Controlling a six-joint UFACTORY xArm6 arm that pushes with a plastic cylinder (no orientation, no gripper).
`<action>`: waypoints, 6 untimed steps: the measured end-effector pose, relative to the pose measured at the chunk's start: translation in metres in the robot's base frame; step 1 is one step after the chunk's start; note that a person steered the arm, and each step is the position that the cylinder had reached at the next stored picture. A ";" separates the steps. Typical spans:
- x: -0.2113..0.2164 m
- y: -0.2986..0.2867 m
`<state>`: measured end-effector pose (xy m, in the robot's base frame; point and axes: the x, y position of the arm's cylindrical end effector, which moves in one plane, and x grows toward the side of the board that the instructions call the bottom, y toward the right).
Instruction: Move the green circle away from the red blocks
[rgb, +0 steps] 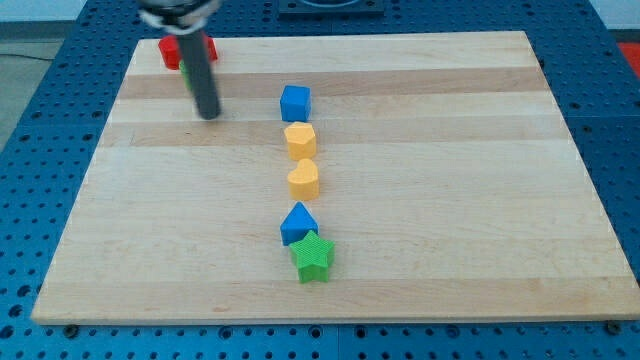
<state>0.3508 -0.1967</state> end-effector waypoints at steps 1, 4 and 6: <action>-0.033 -0.061; -0.074 0.066; -0.091 0.056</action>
